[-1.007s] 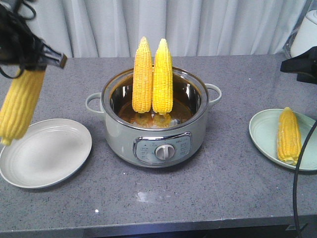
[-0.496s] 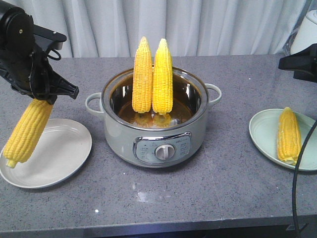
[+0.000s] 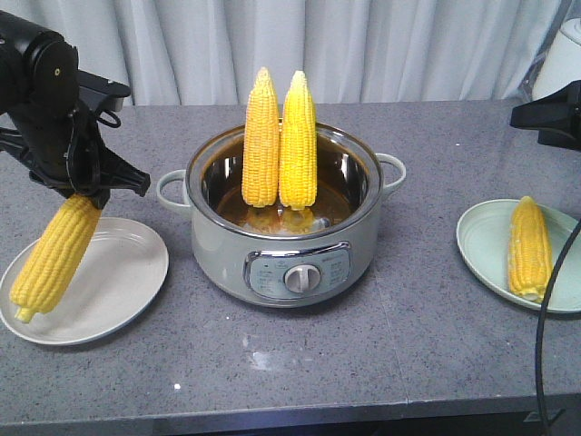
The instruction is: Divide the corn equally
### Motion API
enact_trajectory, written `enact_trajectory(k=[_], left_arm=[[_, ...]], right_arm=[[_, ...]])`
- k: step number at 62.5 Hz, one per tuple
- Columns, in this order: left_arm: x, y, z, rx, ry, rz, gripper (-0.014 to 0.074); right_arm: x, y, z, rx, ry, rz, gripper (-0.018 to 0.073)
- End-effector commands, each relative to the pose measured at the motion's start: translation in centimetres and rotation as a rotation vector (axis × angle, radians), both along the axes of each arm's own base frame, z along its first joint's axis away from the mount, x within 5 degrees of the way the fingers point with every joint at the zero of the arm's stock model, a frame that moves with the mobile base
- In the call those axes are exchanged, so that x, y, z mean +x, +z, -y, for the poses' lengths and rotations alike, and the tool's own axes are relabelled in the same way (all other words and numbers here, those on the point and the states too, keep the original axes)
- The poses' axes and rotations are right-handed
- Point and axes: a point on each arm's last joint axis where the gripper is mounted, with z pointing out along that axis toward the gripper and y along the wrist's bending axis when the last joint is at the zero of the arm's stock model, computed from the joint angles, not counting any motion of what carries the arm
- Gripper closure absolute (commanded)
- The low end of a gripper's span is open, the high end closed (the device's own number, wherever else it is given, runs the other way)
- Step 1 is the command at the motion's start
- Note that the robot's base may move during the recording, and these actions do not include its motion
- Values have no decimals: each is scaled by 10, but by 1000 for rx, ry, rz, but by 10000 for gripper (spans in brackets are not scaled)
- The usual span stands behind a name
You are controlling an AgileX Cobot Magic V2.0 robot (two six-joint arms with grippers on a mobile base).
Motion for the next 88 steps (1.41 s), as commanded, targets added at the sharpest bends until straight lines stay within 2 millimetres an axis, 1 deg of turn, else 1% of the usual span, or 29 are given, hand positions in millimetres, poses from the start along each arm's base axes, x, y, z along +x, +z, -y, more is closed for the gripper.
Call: enact_trajectory(k=[1,9,14,21,29,33,46,52,56,59,63,67,74,80,88], left_arm=[[-8,25,-3,-9,4,72,531],[-9,24,-3,-2,7,52,430],[-10,24,-3,-3,11,49,337],[-10,24,-2,-20,13,46,230],[-10,24,-1,-30,13,43,153],[-10,24,-1,-32,13,43,141],[-11,24,-1,-31,11,44,143],[-11,26,-1,-30,4,46,143],[-12,27,-1,-31,4,50,143],[-13,29,-2,-32,4,56,143],[-14,33,-2,-36,3,68,143],[-16,37,-3,-39,2,82,143],[-21,48,-4,-52,-3,130,143],[-29,64,-4,-85,-10,191,143],[-40,88,-3,-160,-23,302,143]], right_arm=[[-6,29,-5,16,-7,99,74],[-6,29,-5,16,-7,99,74],[-6,29,-5,15,-8,99,74],[-6,29,-5,16,-7,99,74],[-6,29,-5,16,-7,99,74],[-6,29,-5,16,-7,99,74],[-6,31,-6,8,4,113,74],[-7,43,-7,3,33,144,74],[-7,57,-9,-10,58,179,74],[-7,71,-12,-22,74,216,74],[-5,88,-20,-41,90,263,74],[-2,103,-35,-64,113,317,74],[8,123,-69,-126,132,409,74],[18,125,-103,-166,165,435,74],[38,113,-142,-180,185,431,74]])
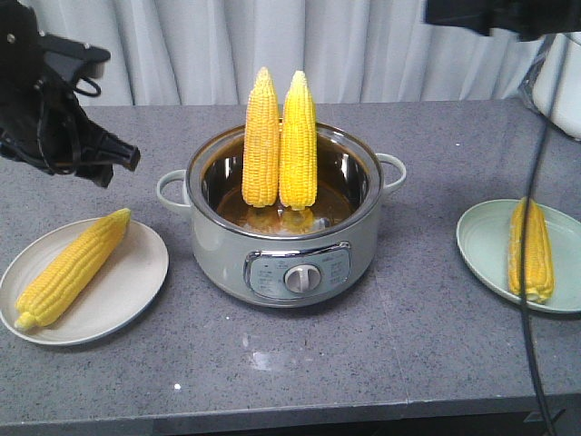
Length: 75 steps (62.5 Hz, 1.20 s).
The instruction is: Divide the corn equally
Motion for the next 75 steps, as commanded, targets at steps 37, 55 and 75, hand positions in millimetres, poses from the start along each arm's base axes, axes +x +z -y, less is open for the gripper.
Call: enact_trajectory(k=[37,55,75], left_arm=[[-49,90,-2,-221,-41,370,143],[-48,89,-2,-219,-41,363,143],[-48,89,-1,-221,-42,369,143]], right_arm=[[69,-51,-100,95,-1,-15,74],[80,-74,-107,105,-4,-63,74],[79,-82,-110,99,36,-111,195]])
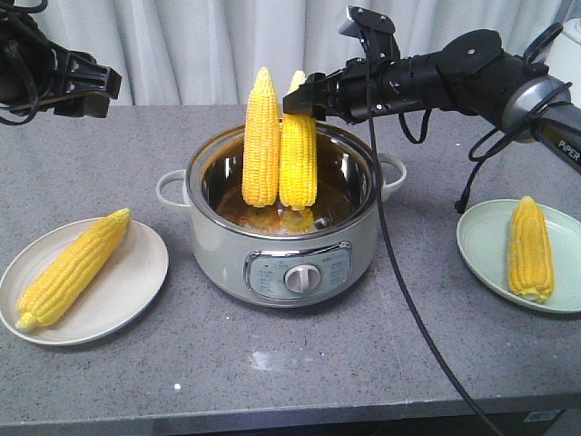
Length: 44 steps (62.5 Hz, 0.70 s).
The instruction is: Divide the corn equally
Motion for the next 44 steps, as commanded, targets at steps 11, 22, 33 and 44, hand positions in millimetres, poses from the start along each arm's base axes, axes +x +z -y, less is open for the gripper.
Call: enact_trajectory(k=[11,22,33,44], left_arm=[[-8,23,-1,-36,-2,113,143],[-7,22,-1,-36,-2,113,143],[-5,25,-1,-44,-5,147,143],[1,24,4,-89,-16,178,143]], right_arm=[[-10,43,2,60,-9,90,419],[-10,45,3,61,-10,97,575],[-16,67,8,65,-44,169,569],[-26,92,18,67,-76,235,566]])
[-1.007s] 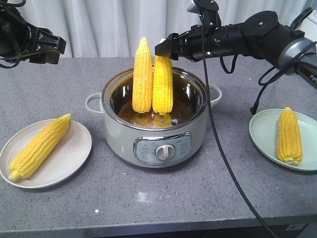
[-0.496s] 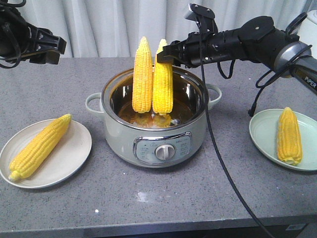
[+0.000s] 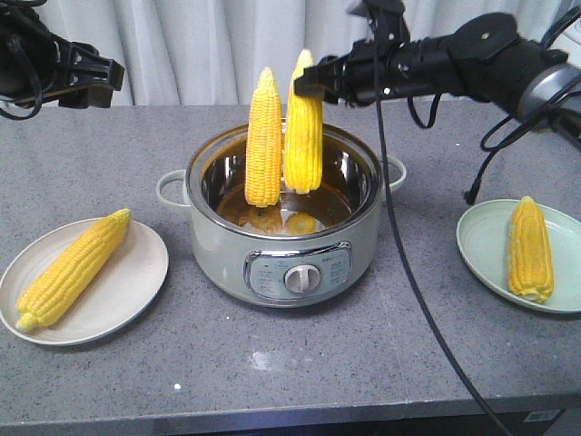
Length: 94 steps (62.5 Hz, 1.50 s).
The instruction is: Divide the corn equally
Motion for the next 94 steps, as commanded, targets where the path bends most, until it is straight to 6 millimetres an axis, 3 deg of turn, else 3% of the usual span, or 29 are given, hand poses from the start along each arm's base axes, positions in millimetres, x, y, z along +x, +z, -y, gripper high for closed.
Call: enact_trajectory(k=[1,18,33,46,53,62,80,94], left_arm=[[-2,21,3,-77,-12,124,143],[16,6,19,-193,-52,100,143],[24,4,31,-267,-141,133,148],[30,3,40,-320,-211,173,148],[35,1,44,-341,-233,186,148],[41,-3,51,-411,-253,192,148],[57,5,73,-683,-315,218,146],[81,12,105,-706,-418,229,98]], right_arm=[[-18,63,14,66,-51,158,566],[-24,85,42,76,-115,208,564],[-21,87,62,65,-158,223,561],[-21,90,66,50,-161,242,559],[-30,103,67,47,-160,281,557],[-57,135,68,55,-140,345,554],[-140,214,75,17,-131,557,552],[-179,239,83,-54,-181,635,548]])
